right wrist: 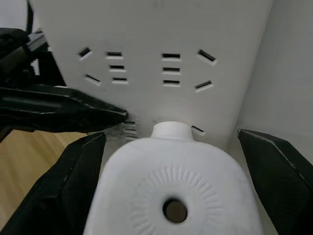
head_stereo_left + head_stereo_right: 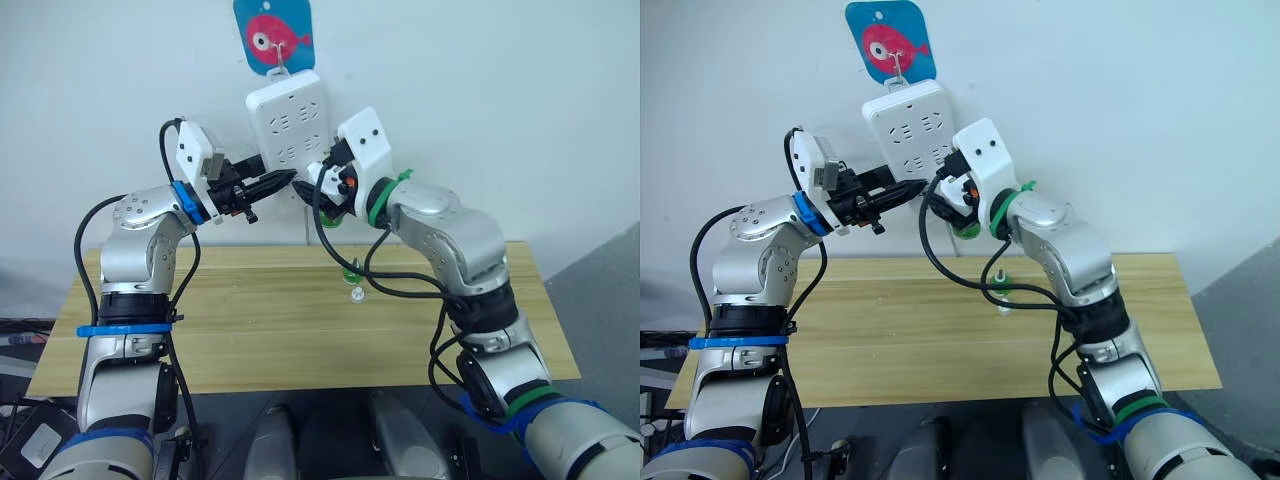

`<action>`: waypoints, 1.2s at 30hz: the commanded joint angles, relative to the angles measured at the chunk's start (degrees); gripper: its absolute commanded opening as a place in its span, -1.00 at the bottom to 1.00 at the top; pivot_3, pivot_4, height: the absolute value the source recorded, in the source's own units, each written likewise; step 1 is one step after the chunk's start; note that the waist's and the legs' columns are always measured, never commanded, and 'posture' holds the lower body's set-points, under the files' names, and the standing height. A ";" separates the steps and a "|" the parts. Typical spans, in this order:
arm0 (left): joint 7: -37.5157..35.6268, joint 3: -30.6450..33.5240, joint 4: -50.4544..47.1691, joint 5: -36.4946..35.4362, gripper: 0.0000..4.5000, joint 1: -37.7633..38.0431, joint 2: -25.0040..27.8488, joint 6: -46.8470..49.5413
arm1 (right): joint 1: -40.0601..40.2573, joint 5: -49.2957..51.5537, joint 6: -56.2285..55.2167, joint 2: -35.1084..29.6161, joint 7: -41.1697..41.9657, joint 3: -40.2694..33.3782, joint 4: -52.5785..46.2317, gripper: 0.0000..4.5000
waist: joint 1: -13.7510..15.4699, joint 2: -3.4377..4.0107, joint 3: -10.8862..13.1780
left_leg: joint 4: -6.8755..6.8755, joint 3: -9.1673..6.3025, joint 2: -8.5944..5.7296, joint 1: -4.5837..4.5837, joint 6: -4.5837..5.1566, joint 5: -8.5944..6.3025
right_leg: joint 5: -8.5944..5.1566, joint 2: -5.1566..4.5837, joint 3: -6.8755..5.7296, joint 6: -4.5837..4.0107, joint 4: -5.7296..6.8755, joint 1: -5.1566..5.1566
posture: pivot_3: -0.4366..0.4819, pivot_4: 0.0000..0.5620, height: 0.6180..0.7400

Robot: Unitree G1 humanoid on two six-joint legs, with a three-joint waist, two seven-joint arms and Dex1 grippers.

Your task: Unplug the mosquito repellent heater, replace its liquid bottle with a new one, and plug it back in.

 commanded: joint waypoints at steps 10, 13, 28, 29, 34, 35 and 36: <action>-1.10 -2.54 -0.77 1.48 -0.42 0.85 0.17 -1.80 | 5.68 1.26 7.55 0.94 -6.15 -3.53 -14.26 1.00 | -0.01 0.00 0.00 | -0.01 0.01 0.01 0.00 0.01 -0.01 | 0.00 0.00 0.00 0.00 -0.02 0.00 | -0.33 -0.25 0.75; -1.23 -2.75 -0.54 1.51 -0.42 0.72 0.12 -1.94 | 6.92 1.57 7.55 1.66 -7.12 -3.58 -15.09 1.00 | -0.01 0.00 0.00 | -0.02 0.01 0.00 0.00 0.01 0.00 | 0.00 0.00 0.00 0.00 -0.02 0.00 | -0.33 -0.25 0.75; -1.65 -2.84 -1.07 0.75 -0.42 1.00 0.31 -1.14 | 5.61 1.75 6.16 6.11 -9.85 -3.92 -12.61 0.30 | -0.19 0.00 0.00 | 0.02 0.01 0.02 0.02 0.01 0.00 | 0.00 0.02 0.01 0.00 0.04 0.01 | -0.32 -0.25 0.75; -1.64 -2.83 -1.17 0.68 -0.42 1.03 0.26 -1.03 | 5.45 1.53 5.92 6.47 -10.19 -3.81 -12.23 0.30 | -0.25 0.00 0.00 | 0.03 0.01 0.03 0.03 0.01 0.00 | 0.00 0.03 0.02 0.00 0.06 0.01 | -0.32 -0.25 0.75; -1.81 -2.84 -1.58 0.41 -0.42 1.09 0.20 -0.43 | 4.72 0.07 3.58 7.39 -11.02 -2.38 -9.88 0.30 | -0.41 0.00 0.00 | 0.07 0.02 0.06 0.09 0.00 0.02 | 0.00 0.08 0.05 0.00 0.17 0.01 | -0.32 -0.25 0.75; -1.82 -2.85 -1.63 0.39 -0.42 1.08 0.21 -0.36 | 4.56 -0.17 3.10 7.40 -11.01 -2.15 -9.44 0.30 | -0.44 0.00 0.00 | 0.08 0.03 0.06 0.11 -0.01 0.03 | 0.00 0.08 0.06 0.00 0.19 0.01 | -0.32 -0.25 0.75; -1.85 -2.85 -1.68 0.36 -0.42 1.08 0.23 -0.26 | 4.40 -0.45 2.58 7.33 -10.98 -1.92 -9.01 0.30 | -0.48 0.00 0.00 | 0.08 0.04 0.06 0.12 -0.01 0.04 | 0.00 0.08 0.06 -0.01 0.21 0.01 | -0.32 -0.25 0.75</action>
